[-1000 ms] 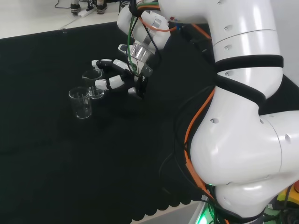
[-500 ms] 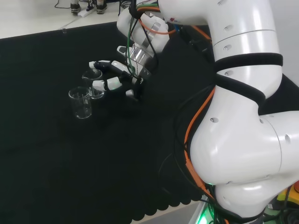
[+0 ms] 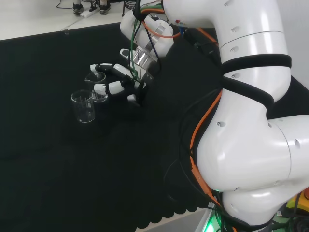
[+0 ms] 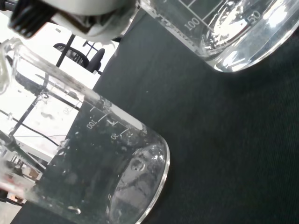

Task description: Pick up the beaker on the right.

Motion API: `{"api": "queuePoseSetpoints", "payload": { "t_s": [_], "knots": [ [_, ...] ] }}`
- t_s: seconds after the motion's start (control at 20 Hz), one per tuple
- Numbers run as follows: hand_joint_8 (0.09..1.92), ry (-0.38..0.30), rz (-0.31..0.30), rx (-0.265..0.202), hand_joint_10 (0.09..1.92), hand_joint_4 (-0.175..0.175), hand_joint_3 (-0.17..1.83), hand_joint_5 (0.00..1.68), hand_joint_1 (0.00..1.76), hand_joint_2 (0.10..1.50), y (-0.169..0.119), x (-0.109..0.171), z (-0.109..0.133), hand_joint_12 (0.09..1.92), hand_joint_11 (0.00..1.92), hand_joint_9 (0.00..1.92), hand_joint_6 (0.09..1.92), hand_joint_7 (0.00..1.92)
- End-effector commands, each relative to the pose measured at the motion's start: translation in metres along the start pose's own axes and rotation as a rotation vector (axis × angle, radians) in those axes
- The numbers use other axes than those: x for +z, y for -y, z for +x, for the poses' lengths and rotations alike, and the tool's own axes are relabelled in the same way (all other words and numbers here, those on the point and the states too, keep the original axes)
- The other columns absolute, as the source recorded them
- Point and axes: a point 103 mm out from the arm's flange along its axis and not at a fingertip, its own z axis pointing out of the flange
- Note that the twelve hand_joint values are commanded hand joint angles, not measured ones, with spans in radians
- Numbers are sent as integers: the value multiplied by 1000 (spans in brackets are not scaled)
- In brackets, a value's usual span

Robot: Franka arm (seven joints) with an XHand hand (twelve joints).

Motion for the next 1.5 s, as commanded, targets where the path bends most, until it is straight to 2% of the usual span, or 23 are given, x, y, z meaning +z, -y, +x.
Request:
{"api": "queuePoseSetpoints", "payload": {
  "t_s": [0.05, 0.5, 1.1, 1.2, 1.4, 1.5],
  "knots": [
    [552, 3, 0, 7, 572, -9, 743, 456, 935, 520, -1, 3, -1, 1278, 0, 457, 87, 387],
    [555, -16, -7, 4, 571, -11, 747, 474, 948, 525, -7, 8, -2, 1295, 0, 477, 87, 404],
    [558, -16, -16, 8, 567, -13, 748, 593, 942, 536, -12, 13, -1, 1318, 0, 501, 104, 433],
    [540, -19, -20, 8, 541, -9, 729, 625, 935, 553, -12, 13, -1, 1324, 0, 522, 206, 454],
    [519, -29, -23, 10, 512, 4, 700, 615, 926, 576, -16, 14, -1, 1343, 22, 580, 681, 534],
    [522, -31, -25, 9, 511, 6, 695, 618, 924, 579, -19, 17, 0, 1344, 35, 596, 787, 558]
  ]
}}
